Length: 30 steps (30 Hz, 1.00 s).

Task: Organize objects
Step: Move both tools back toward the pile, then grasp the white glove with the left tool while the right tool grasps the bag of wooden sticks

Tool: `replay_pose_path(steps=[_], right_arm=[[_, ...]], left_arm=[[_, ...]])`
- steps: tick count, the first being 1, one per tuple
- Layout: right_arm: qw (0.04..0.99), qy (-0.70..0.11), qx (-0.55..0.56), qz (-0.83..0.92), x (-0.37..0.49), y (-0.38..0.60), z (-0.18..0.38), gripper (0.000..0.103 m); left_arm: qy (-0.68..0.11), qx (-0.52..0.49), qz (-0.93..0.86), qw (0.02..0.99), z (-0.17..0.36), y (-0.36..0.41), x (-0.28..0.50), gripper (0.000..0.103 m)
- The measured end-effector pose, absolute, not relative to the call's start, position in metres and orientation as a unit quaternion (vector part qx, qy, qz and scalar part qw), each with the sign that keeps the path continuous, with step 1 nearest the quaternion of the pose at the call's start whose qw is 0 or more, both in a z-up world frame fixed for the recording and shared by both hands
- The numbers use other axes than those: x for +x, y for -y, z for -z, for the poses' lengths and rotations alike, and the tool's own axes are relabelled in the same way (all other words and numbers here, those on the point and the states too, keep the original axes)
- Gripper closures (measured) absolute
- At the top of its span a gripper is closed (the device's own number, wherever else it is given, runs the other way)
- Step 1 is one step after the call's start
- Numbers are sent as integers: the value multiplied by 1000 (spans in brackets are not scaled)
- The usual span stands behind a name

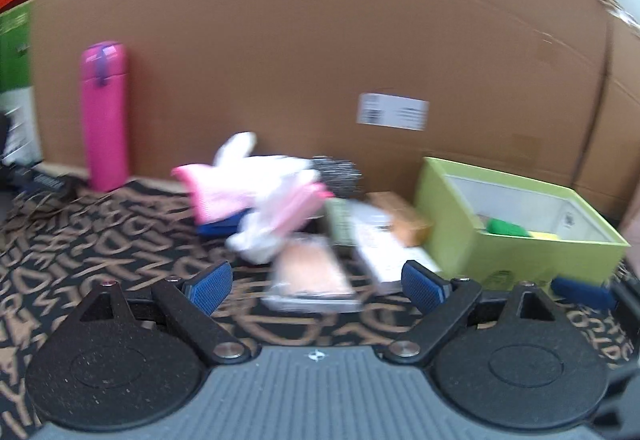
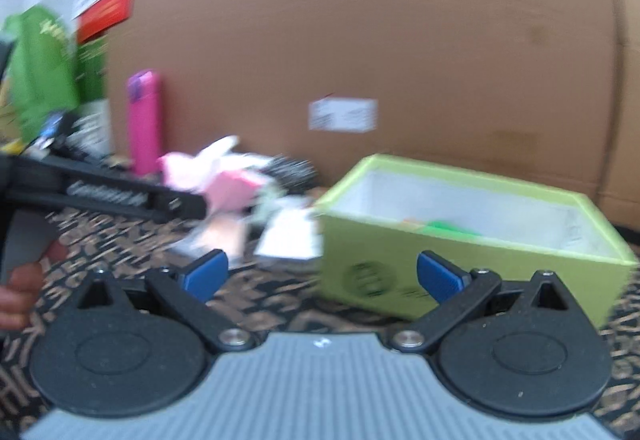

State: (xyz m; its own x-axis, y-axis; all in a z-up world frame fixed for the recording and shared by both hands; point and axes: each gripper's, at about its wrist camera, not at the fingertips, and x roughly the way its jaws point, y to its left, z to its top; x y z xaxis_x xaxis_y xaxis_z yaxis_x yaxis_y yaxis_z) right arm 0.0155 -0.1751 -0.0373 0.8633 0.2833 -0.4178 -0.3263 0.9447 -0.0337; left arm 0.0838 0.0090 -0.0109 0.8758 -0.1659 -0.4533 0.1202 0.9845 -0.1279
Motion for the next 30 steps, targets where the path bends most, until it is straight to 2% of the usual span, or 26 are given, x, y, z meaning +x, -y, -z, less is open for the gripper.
replay_pose_path(steps=[1, 8, 11, 14, 17, 22, 24, 27, 29, 30], right_arm=[[959, -217, -57, -170, 17, 164, 40, 9], [938, -275, -46, -207, 66, 106, 58, 22], [935, -290, -51, -200, 95, 85, 64, 23], [930, -304, -61, -198, 117, 70, 74, 16], [926, -319, -55, -192, 134, 63, 83, 16], [929, -319, -55, -179, 131, 68, 85, 44], [933, -314, -49, -171, 127, 74, 84, 50], [933, -315, -41, -170, 121, 84, 84, 53], [933, -314, -44, -168, 116, 88, 83, 54], [933, -313, -47, -169, 113, 90, 82, 54]], left_arm=[[-239, -53, 68, 967, 13, -17, 84, 8], [-253, -50, 46, 965, 25, -51, 101, 9], [-255, -57, 46, 964, 28, -61, 107, 9], [-255, -59, 43, 964, 30, -66, 112, 9], [-254, -61, 50, 964, 31, -68, 120, 9], [-253, -44, 76, 963, 32, -56, 145, 9], [-255, -25, 83, 963, 34, -46, 160, 9], [-258, 6, 77, 963, 40, -30, 184, 9], [-271, 18, 78, 959, 45, -21, 198, 18], [-281, 21, 81, 956, 48, -19, 203, 39]])
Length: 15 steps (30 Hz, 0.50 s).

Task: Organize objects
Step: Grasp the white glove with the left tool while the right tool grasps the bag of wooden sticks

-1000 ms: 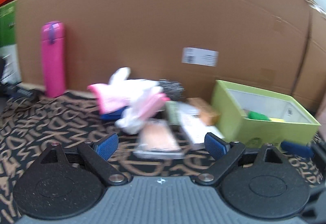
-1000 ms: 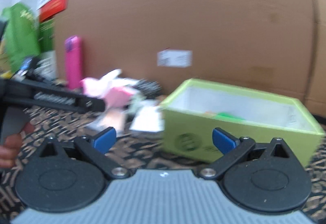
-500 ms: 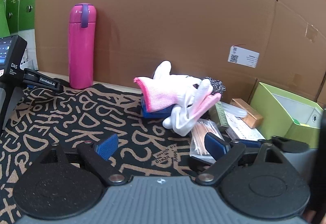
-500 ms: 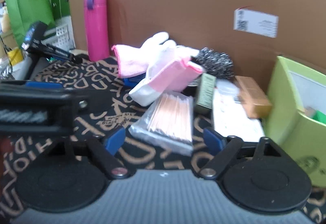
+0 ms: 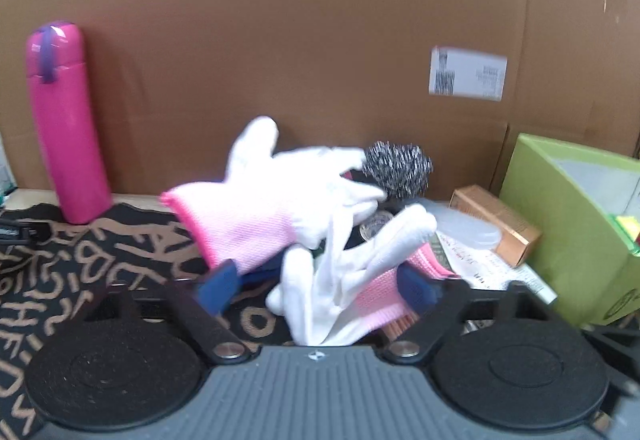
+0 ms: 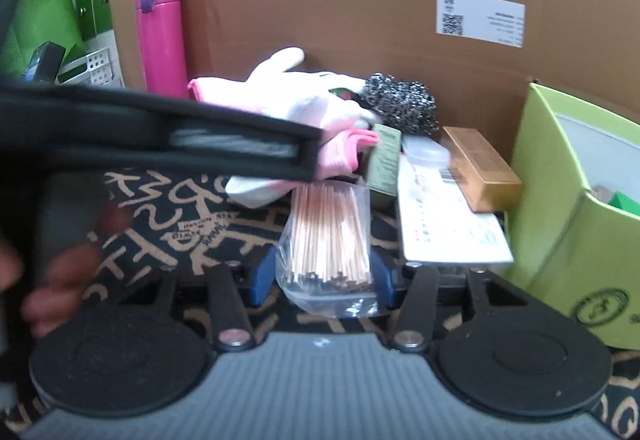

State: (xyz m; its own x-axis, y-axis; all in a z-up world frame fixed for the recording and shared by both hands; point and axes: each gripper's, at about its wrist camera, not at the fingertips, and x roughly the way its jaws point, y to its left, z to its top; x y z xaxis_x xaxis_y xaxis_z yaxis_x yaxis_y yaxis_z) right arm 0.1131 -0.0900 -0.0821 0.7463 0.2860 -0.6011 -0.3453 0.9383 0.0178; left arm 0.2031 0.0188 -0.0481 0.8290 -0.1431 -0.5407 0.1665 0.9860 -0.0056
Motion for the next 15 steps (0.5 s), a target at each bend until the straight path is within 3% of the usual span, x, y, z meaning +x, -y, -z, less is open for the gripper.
replay_pose_path(steps=[1, 2, 4, 7, 15], right_arm=[[933, -313, -51, -171, 109, 92, 82, 55], [933, -312, -54, -173, 105, 94, 82, 55], [932, -309, -54, -180, 95, 100, 80, 56], [931, -310, -45, -189, 81, 115, 79, 57], [929, -312, -45, -196, 25, 153, 72, 58]], left_arm=[[-296, 19, 84, 951, 51, -19, 208, 70], [-310, 12, 90, 946, 53, -20, 210, 79], [-314, 4, 105, 943, 57, -23, 202, 86], [-312, 23, 115, 943, 57, -24, 177, 91], [-333, 14, 153, 930, 57, -27, 86, 92]])
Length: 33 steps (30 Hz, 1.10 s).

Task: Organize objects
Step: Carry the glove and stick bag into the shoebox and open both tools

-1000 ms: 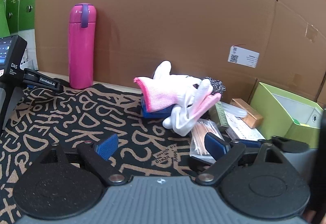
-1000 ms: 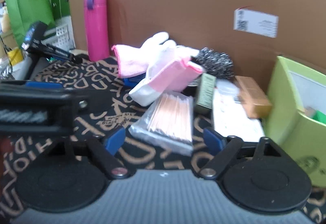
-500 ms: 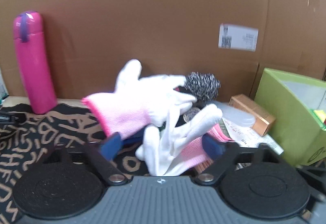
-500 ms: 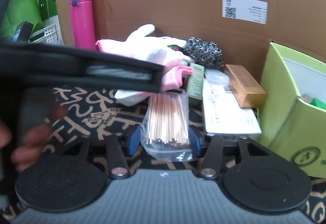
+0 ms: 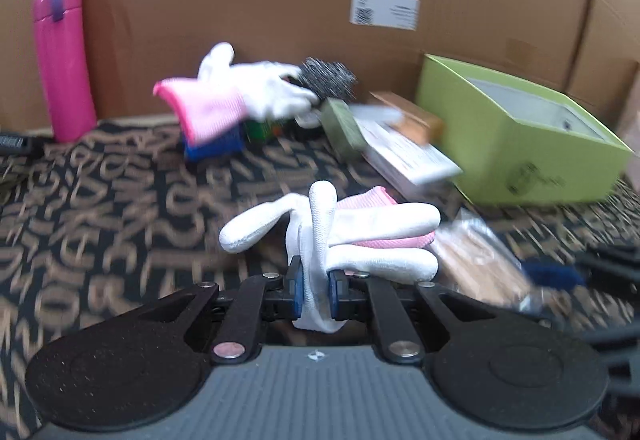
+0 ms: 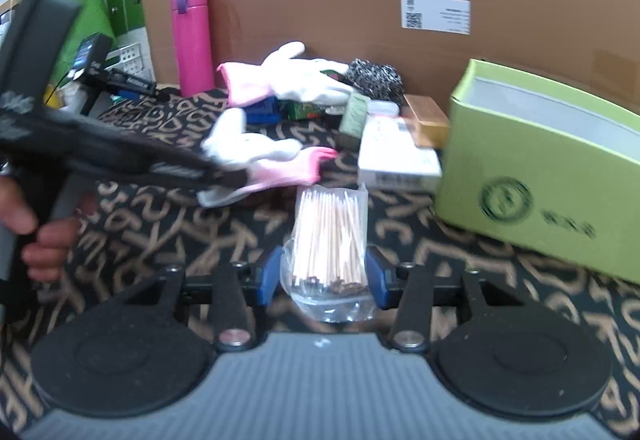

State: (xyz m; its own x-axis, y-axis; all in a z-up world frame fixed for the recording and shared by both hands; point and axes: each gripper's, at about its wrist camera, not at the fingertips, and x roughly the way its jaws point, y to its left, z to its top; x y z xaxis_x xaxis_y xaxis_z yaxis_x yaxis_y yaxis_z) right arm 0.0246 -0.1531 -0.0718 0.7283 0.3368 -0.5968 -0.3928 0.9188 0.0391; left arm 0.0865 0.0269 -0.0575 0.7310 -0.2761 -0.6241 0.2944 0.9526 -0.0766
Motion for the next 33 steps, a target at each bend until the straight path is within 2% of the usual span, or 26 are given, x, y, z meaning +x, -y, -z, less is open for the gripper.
replay_pose_path(steps=[3, 5, 6, 7, 9, 10, 12, 15, 20, 22, 24, 29, 30, 31, 33], right_arm=[[927, -315, -45, -196, 1, 167, 69, 58], [928, -317, -45, -193, -9, 173, 67, 54], [928, -317, -46, -191, -12, 175, 67, 50], [929, -316, -47, -189, -15, 177, 66, 47], [932, -309, -45, -186, -20, 179, 66, 39], [933, -306, -40, -186, -21, 181, 65, 33], [934, -304, -27, -188, -19, 183, 64, 28], [936, -301, -24, -184, -12, 182, 62, 28], [935, -311, -47, -164, 2, 171, 66, 27], [934, -312, -62, -165, 3, 167, 69, 27], [931, -318, -72, -163, 5, 166, 74, 28], [927, -323, -58, -180, 7, 171, 76, 44], [927, -322, -59, -182, 7, 171, 76, 52], [928, -320, -60, -184, 6, 172, 75, 60], [929, -317, -53, -184, 4, 175, 74, 67]], left_arm=[[-331, 10, 163, 929, 55, -25, 56, 91], [-327, 13, 156, 932, 54, -23, 42, 82], [-325, 16, 155, 933, 54, -23, 36, 67], [-325, 16, 155, 933, 53, -23, 34, 46], [-320, 10, 152, 935, 51, -24, 28, 28], [-314, 10, 154, 937, 49, -24, 27, 27], [-313, 21, 158, 936, 46, -20, 31, 26], [-312, 23, 146, 939, 45, -14, 45, 22], [-334, 25, 155, 930, 56, -2, 72, 22], [-343, 23, 163, 925, 60, 0, 77, 30], [-342, 19, 161, 926, 60, 1, 77, 30], [-333, 13, 162, 929, 63, 2, 77, 26], [-333, 20, 165, 928, 63, 4, 76, 31], [-332, 26, 170, 928, 62, 6, 76, 41], [-332, 30, 187, 924, 60, 9, 73, 58]])
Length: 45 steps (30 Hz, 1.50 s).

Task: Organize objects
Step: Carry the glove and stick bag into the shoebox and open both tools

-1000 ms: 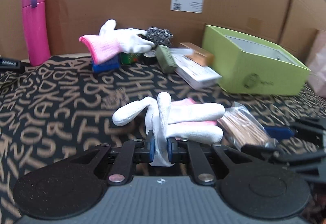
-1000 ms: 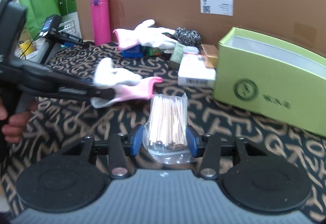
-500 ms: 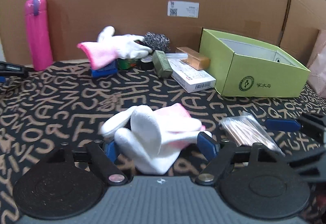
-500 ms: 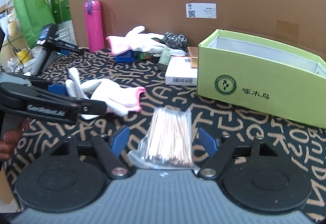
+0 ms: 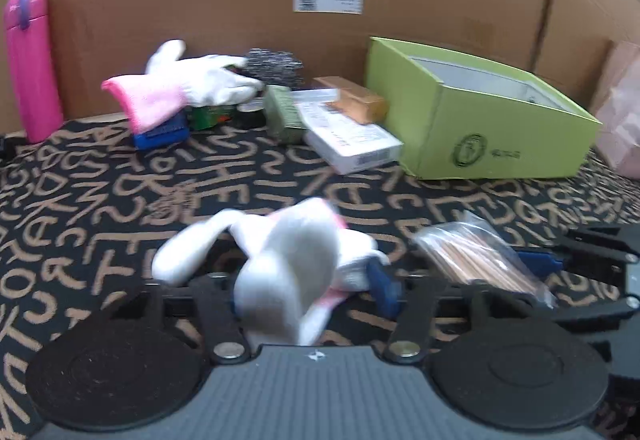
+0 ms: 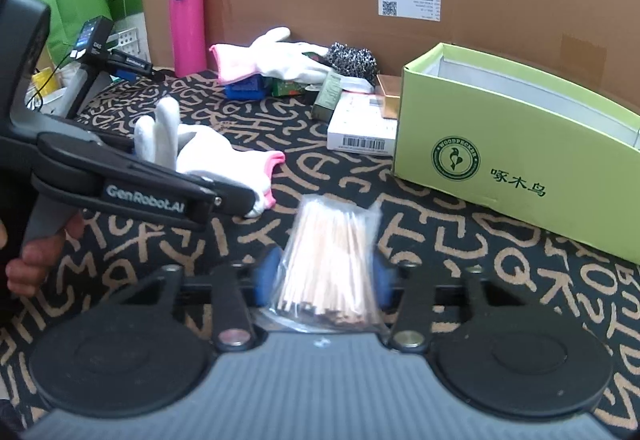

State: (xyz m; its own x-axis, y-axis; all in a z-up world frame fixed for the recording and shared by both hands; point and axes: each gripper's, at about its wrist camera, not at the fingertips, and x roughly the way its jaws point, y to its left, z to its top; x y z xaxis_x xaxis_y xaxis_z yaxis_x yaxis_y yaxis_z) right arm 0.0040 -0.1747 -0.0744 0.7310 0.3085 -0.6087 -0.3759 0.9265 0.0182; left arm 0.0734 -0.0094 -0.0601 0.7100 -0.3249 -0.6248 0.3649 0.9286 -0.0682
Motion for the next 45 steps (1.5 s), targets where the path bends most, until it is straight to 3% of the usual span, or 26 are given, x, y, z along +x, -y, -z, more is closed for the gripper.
replay_pose_path(steps=[3, 6, 18, 28, 35, 45], right_arm=[[930, -315, -43, -182, 2, 179, 73, 70], [932, -311, -36, -180, -3, 185, 71, 73], [955, -246, -9, -162, -23, 234, 27, 75], [983, -161, -26, -82, -5, 283, -31, 75], [986, -162, -5, -26, 48, 317, -36, 75], [973, -229, 14, -18, 123, 330, 10, 75]], left_arm=[[-330, 45, 201, 921, 58, 16, 69, 82], [-333, 33, 208, 919, 55, 17, 65, 89], [-263, -2, 295, 919, -22, 43, 49, 90], [-232, -11, 346, 909, -67, 114, 99, 90], [-238, 9, 331, 913, -54, 160, 155, 90], [-273, 36, 319, 907, -16, 175, 198, 89]])
